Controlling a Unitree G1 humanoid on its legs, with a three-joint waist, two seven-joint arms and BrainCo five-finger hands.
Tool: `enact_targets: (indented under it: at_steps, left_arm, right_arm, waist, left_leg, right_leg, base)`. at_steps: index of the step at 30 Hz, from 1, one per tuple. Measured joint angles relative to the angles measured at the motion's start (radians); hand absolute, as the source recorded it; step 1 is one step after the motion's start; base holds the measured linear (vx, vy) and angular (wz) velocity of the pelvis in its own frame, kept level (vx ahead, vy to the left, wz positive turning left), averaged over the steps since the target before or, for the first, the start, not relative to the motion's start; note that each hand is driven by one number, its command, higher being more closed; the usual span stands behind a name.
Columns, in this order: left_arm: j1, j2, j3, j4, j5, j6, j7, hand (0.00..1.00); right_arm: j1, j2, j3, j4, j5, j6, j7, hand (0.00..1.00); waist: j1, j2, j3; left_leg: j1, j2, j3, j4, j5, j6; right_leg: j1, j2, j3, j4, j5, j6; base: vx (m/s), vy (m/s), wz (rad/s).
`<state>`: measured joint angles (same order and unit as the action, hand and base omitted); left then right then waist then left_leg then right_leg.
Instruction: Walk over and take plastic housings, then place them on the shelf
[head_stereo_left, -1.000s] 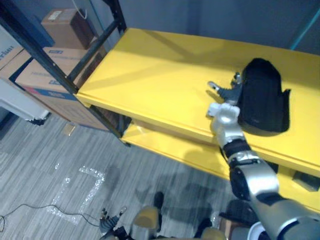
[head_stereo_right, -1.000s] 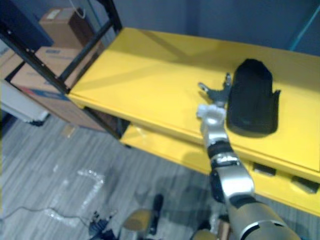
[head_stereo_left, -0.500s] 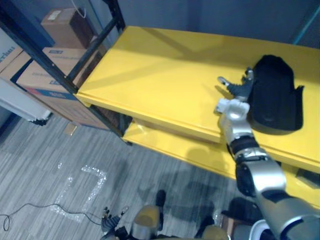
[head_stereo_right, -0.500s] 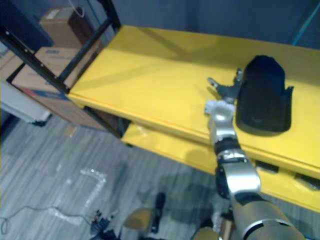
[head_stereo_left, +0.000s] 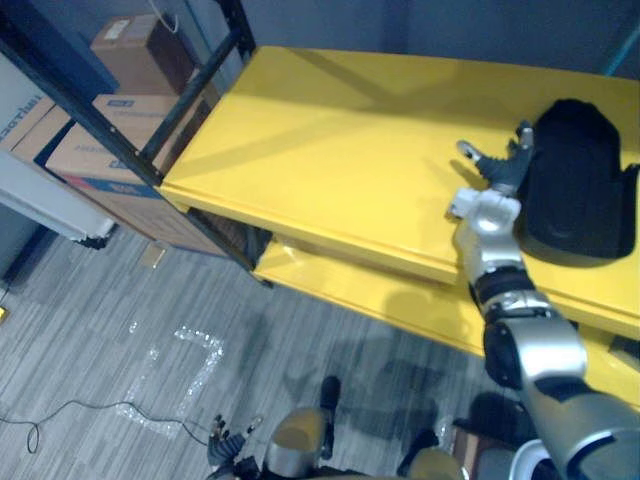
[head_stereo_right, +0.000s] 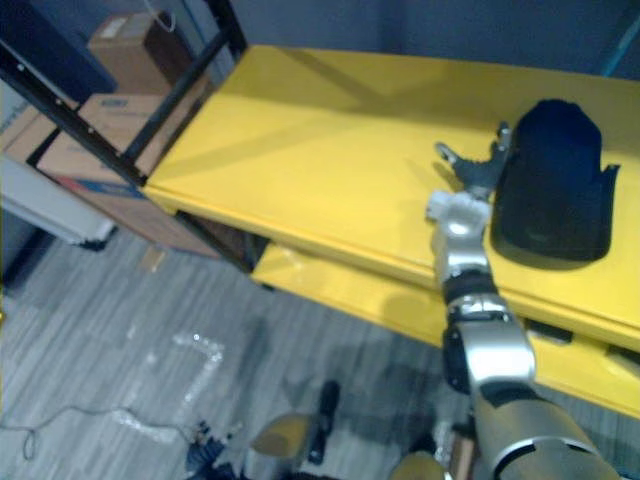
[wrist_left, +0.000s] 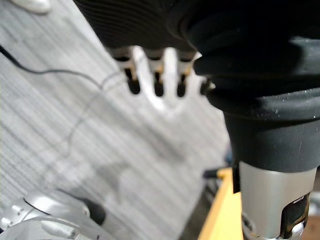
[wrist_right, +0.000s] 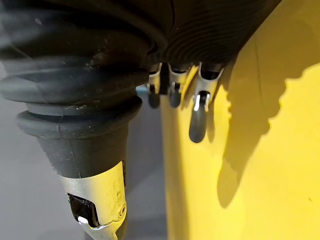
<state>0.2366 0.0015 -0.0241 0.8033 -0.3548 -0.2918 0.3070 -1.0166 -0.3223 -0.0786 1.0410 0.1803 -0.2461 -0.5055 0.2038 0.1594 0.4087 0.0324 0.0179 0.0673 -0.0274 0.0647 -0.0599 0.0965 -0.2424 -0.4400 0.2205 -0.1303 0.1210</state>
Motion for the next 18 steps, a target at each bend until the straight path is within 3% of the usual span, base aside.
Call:
enact_targets:
  at_steps: [5, 9, 14, 18]
  left_arm:
    - [0.000, 0.003, -0.015, -0.008, -0.033, -0.006, -0.007, 0.00]
    - [0.001, 0.011, -0.030, -0.007, -0.031, -0.012, -0.009, 0.00]
    - [0.003, 0.011, -0.029, -0.006, -0.027, -0.012, -0.014, 0.00]
    - [0.009, 0.011, -0.015, 0.000, -0.001, -0.013, -0.022, 0.00]
  right_arm:
    - [-0.013, 0.000, 0.000, 0.000, -0.002, 0.009, -0.016, 0.00]
    - [-0.012, 0.002, -0.001, 0.000, -0.009, 0.002, 0.025, 0.00]
    - [0.016, 0.018, 0.030, -0.004, -0.033, -0.076, 0.100, 0.00]
    - [0.078, 0.086, 0.091, -0.110, -0.058, -0.142, 0.119, 0.00]
  waist:
    - [0.000, 0.001, 0.000]
    - [-0.001, 0.002, 0.001]
    - [-0.001, 0.001, 0.000]
    - [-0.002, -0.004, -0.002]
  left_leg:
    - [0.002, 0.001, 0.014, -0.001, 0.000, 0.000]
    - [0.008, 0.002, 0.026, -0.002, 0.000, 0.000]
    - [0.022, 0.007, 0.032, -0.019, 0.003, -0.005]
    - [0.057, 0.015, 0.040, -0.052, 0.012, -0.016]
  right_leg:
    - [-0.007, 0.000, 0.010, 0.000, 0.000, 0.000]
    - [-0.007, 0.001, 0.021, 0.000, 0.000, 0.000]
    - [-0.002, 0.009, 0.028, -0.009, 0.004, 0.000]
    - [0.031, 0.025, 0.029, -0.046, 0.019, 0.007]
  base:
    - [0.01, -0.010, -0.07]
    - [0.00, -0.006, -0.07]
    - [0.00, -0.006, -0.04]
    - [0.04, -0.023, -0.05]
